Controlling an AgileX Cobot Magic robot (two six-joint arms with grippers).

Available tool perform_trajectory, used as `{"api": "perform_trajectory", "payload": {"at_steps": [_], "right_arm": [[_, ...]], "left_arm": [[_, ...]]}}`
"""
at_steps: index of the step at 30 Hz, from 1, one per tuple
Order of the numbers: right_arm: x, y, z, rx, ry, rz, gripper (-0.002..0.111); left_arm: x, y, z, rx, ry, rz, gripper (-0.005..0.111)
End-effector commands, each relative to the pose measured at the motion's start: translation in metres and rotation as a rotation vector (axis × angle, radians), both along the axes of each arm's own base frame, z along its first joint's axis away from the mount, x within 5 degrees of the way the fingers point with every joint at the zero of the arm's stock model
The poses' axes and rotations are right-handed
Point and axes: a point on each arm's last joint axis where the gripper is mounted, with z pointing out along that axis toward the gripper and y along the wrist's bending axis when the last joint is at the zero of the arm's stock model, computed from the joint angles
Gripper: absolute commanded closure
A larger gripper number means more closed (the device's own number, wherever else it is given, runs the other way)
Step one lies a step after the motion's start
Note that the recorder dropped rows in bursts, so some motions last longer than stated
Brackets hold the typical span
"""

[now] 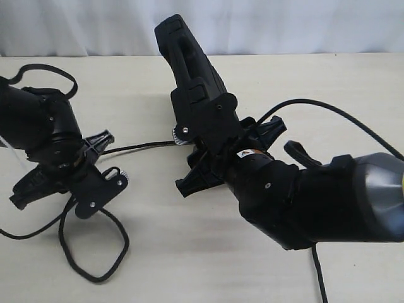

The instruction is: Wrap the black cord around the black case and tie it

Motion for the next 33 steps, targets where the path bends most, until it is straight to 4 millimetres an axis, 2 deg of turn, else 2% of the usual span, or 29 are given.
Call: {"api": "perform_trajectory", "payload": {"at_steps": [1,5,10,22,25,33], "right_arm": [[-0.006,-0.005,-0.023,0.053,0.167,-0.054,0.104],[-0.006,-0.005,-0.023,0.053,0.167,-0.054,0.104],[-0.006,-0.005,-0.021,0.057,0.162,-0.055,0.104],[-0.016,-0.016,0.026,0.125,0.141,-0.063,0.104],[-0.021,-0.022,0.03,0.067,0.146,-0.025,0.104],[-0.041,-0.04,0.03,0.114,0.183,0.003,0.104]], "left_arm": [[0.0,-0.001,0.027,-0.071,-0.14,0.095,0.107],[0.0,-0.002,0.043,-0.166,-0.233,0.225,0.107],[0.001,-0.005,0.049,-0.236,-0.285,0.274,0.107],[0.004,-0.009,0.05,-0.304,-0.319,0.308,0.107],[0.004,-0.009,0.05,-0.318,-0.326,0.341,0.107],[0.01,-0.01,0.059,-0.354,-0.366,0.433,0.107]]}}
